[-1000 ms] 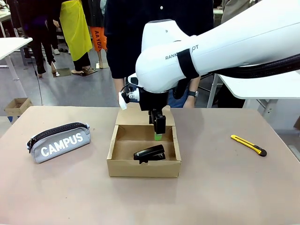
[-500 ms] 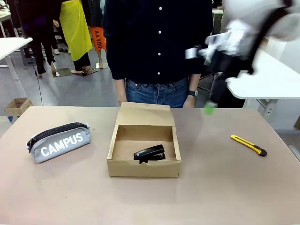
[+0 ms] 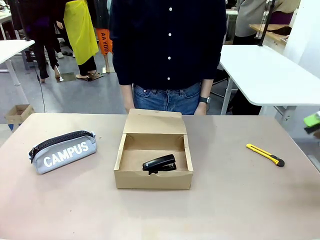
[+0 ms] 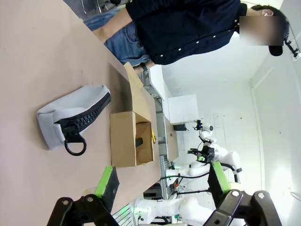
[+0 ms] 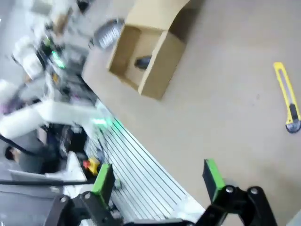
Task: Pack the items into the box.
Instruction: Pick up the item specified by the human and place it in the Mailer Box.
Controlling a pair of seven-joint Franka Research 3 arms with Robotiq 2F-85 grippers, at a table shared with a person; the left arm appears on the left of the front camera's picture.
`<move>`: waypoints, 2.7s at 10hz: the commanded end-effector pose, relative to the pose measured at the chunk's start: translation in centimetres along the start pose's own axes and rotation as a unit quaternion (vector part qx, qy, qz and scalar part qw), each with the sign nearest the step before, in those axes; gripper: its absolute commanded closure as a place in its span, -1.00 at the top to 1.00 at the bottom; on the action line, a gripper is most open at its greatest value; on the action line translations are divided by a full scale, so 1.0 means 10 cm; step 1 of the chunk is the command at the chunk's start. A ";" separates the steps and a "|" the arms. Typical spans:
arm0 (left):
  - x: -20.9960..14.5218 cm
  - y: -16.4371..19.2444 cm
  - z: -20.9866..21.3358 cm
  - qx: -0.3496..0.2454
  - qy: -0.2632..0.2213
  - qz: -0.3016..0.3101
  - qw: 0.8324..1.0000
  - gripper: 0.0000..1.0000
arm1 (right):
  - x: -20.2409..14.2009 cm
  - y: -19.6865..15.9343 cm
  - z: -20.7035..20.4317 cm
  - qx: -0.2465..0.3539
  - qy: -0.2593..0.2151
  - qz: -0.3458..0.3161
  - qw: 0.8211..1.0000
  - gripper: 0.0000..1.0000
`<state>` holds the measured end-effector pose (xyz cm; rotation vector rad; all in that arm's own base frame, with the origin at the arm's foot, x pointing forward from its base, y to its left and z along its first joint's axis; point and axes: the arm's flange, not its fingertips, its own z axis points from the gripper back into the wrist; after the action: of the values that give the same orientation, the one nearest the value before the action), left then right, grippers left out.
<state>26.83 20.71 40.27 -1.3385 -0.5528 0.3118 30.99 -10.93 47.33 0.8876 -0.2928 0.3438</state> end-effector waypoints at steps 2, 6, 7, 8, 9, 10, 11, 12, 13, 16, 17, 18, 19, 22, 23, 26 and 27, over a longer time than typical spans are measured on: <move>-0.01 -0.01 -0.02 -0.013 -0.005 -0.010 1.000 1.00 | -0.63 -0.53 -0.16 0.136 -0.250 -0.025 0.958 1.00; -0.01 -0.01 -0.02 -0.013 -0.005 -0.010 1.000 1.00 | -0.64 -0.66 0.15 0.113 -0.213 -0.075 0.968 1.00; -0.01 -0.01 -0.02 -0.013 -0.005 -0.010 1.000 1.00 | -0.64 -0.66 0.15 0.113 -0.213 -0.075 0.968 1.00; -0.01 -0.01 -0.02 -0.013 -0.005 -0.010 1.000 1.00 | -0.64 -0.66 0.15 0.113 -0.213 -0.075 0.968 1.00; -0.01 -0.01 -0.02 -0.013 -0.005 -0.010 1.000 1.00 | -0.64 -0.66 0.15 0.113 -0.213 -0.075 0.968 1.00; -0.01 -0.01 -0.02 -0.013 -0.005 -0.010 1.000 1.00 | -0.64 -0.66 0.15 0.113 -0.213 -0.075 0.968 1.00; -0.01 -0.01 -0.02 -0.013 -0.005 -0.010 1.000 1.00 | -0.64 -0.66 0.15 0.113 -0.213 -0.075 0.968 1.00; -0.01 -0.01 -0.02 -0.013 -0.005 -0.010 1.000 1.00 | -0.64 -0.66 0.15 0.113 -0.213 -0.075 0.968 1.00; -0.01 -0.01 -0.02 -0.013 -0.005 -0.010 1.000 1.00 | -0.64 -0.66 0.15 0.113 -0.213 -0.075 0.968 1.00; -0.01 -0.01 -0.02 -0.013 -0.005 -0.010 1.000 1.00 | -0.64 -0.66 0.15 0.113 -0.213 -0.075 0.968 1.00; -0.01 -0.01 -0.02 -0.013 -0.005 -0.010 1.000 1.00 | -0.64 -0.66 0.15 0.113 -0.213 -0.075 0.968 1.00; -0.01 -0.01 -0.02 -0.013 -0.005 -0.010 1.000 1.00 | -0.64 -0.66 0.15 0.113 -0.213 -0.075 0.968 1.00; -0.01 -0.01 -0.02 -0.013 -0.005 -0.010 1.000 1.00 | -0.64 -0.66 0.15 0.113 -0.213 -0.075 0.968 1.00; -0.01 -0.01 -0.02 -0.013 -0.005 -0.010 1.000 1.00 | -0.64 -0.66 0.15 0.113 -0.213 -0.075 0.968 1.00; -0.01 -0.01 -0.02 -0.013 -0.005 -0.010 1.000 1.00 | -0.64 -0.66 0.15 0.113 -0.213 -0.075 0.968 1.00; -0.01 -0.01 -0.02 -0.013 -0.005 -0.010 1.000 1.00 | -0.64 -0.66 0.15 0.113 -0.213 -0.075 0.968 1.00; -0.01 -0.01 -0.02 -0.013 -0.005 -0.010 1.000 1.00 | -0.63 -0.70 0.12 0.113 -0.224 -0.065 0.966 1.00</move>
<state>26.84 20.71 40.26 -1.3387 -0.5523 0.3116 28.02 -17.03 40.67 1.2033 -0.6183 0.0496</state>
